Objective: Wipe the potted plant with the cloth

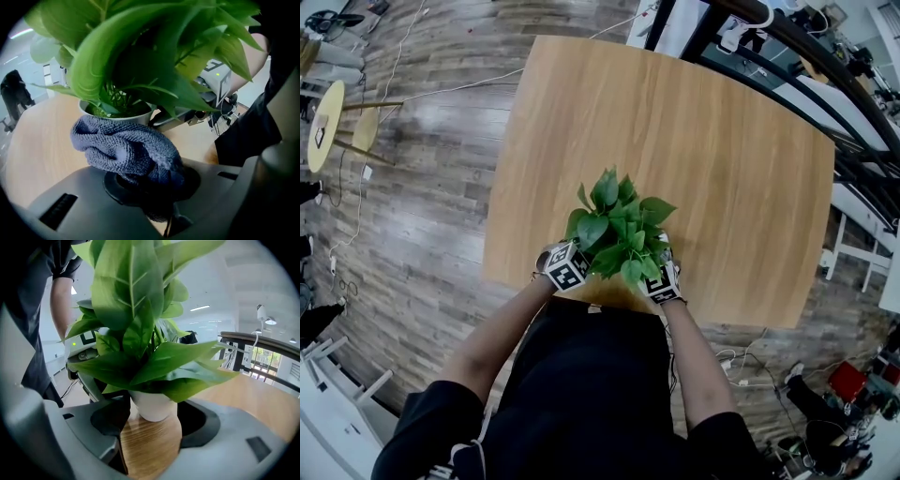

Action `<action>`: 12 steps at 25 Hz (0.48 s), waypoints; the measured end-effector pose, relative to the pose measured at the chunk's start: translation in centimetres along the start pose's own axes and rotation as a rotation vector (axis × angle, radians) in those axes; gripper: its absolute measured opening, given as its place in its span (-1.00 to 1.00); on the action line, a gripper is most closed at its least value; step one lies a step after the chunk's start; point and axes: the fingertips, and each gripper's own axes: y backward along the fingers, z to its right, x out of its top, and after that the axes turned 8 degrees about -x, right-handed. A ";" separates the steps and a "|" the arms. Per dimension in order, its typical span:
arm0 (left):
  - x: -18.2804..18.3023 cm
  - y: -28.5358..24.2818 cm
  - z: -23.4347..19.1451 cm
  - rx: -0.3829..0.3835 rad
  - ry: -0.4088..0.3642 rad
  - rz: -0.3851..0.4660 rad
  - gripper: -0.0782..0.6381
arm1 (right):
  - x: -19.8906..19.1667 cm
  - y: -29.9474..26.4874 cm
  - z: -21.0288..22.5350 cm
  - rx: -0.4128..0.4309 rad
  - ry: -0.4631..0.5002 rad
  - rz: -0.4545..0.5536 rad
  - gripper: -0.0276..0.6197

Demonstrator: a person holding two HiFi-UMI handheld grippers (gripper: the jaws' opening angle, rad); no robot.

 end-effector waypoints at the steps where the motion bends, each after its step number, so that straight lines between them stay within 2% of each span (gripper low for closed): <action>1: 0.0 -0.1 0.3 -0.012 -0.008 -0.008 -0.52 | 0.0 0.0 0.0 -0.001 -0.002 0.002 -0.01; 6: -0.1 0.0 0.1 -0.008 0.022 -0.014 -0.52 | -0.4 0.2 -0.6 0.001 -0.018 0.001 -0.02; 12: -0.5 1.2 -1.7 0.059 0.010 0.001 -0.52 | -1.4 2.3 -3.0 0.064 0.101 -0.023 -0.01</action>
